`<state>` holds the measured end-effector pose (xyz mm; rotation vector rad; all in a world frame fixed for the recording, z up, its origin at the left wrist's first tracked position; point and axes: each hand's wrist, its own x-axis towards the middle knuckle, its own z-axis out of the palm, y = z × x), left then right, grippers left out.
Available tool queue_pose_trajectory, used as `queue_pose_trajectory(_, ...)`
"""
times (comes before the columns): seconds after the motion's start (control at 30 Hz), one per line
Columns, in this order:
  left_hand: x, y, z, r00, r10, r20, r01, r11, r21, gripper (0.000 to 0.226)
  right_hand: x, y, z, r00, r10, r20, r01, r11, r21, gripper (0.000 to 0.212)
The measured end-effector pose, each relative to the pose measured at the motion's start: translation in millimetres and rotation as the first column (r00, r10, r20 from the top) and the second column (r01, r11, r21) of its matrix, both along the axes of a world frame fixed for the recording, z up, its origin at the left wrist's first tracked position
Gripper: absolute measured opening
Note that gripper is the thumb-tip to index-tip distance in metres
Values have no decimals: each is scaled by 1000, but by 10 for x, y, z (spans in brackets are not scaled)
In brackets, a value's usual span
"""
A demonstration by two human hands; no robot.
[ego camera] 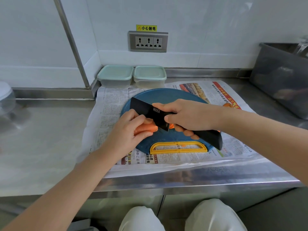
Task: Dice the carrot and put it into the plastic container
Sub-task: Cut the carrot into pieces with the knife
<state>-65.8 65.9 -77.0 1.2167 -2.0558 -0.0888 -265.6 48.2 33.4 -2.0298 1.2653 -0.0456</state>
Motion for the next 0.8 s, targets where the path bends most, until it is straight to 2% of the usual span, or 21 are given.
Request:
queue_pose_trajectory(0.33, 2, -7, 14, 1000, 13, -1, -13, 999, 34, 31, 114, 4, -252, 999, 33, -26, -36, 991, -130, 55)
queue_pose_trajectory(0.43, -9, 0, 12, 1000, 5, -26, -4, 1000, 31, 29, 182, 64, -470, 1000, -4, 24, 10, 967, -254, 54)
queue_pose_trajectory(0.57, 19, 10, -7, 1000, 6, -19, -6, 1000, 10, 31, 146, 45, -583, 979, -112, 171, 134, 983, -126, 53)
queue_pose_trajectory(0.67, 40, 23, -13, 1000, 4, -11, -4, 1000, 20, 37, 126, 23, -533, 978, -130, 165, 146, 986, -85, 53)
queue_pose_trajectory(0.8, 37, 13, -10, 1000, -19, -15, 19, 1000, 1, 32, 40, 44, -338, 987, -100, 123, 110, 991, -74, 54)
